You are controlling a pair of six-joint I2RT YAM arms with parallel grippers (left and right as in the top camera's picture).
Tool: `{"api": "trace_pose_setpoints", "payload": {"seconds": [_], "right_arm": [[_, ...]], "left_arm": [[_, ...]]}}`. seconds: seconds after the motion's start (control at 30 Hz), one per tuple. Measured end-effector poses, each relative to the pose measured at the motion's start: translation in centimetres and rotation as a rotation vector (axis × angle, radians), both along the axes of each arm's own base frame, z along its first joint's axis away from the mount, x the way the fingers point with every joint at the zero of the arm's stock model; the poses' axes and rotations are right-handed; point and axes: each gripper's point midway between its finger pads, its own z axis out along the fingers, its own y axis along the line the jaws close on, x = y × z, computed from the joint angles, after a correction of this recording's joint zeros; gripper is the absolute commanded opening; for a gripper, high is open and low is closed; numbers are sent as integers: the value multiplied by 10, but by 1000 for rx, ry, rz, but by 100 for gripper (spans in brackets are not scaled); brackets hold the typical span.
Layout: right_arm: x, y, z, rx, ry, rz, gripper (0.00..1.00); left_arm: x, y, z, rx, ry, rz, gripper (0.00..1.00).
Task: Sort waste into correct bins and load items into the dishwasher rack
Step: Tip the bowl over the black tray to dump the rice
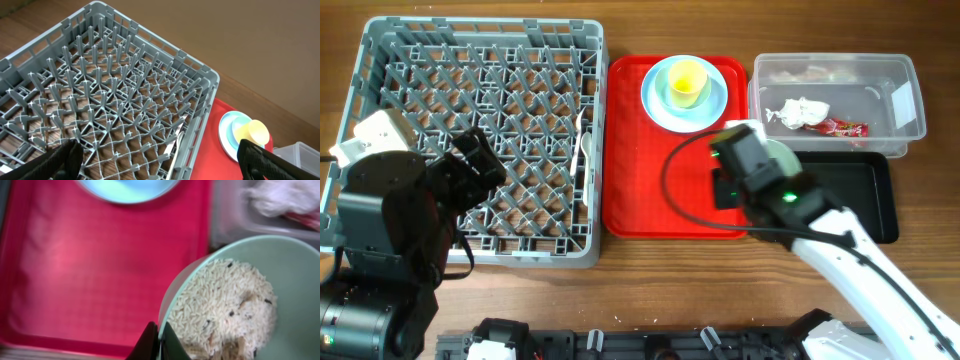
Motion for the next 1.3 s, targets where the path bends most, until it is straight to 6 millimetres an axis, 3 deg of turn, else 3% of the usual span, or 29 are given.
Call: {"api": "trace_pose_setpoints", "payload": {"seconds": [0.13, 0.3, 0.5, 0.67, 0.9, 1.1, 1.3], "right_arm": [[5, -57, -2, 38, 54, -173, 4], [15, -114, -8, 288, 100, -277, 4], [3, -149, -3, 689, 12, -266, 4], [-5, -161, 5, 866, -95, -260, 4], [3, -162, 3, 1124, -240, -168, 4], [11, -161, -9, 1459, -225, -173, 4], [11, -162, -4, 1562, -198, -213, 4]], "left_arm": [[0, 0, 0, 0, 0, 0, 100], [0, 0, 0, 0, 0, 0, 100], [0, 0, 0, 0, 0, 0, 100], [0, 0, 0, 0, 0, 0, 100], [0, 0, 0, 0, 0, 0, 100], [0, 0, 0, 0, -1, 0, 100], [0, 0, 0, 0, 0, 0, 100]]}}
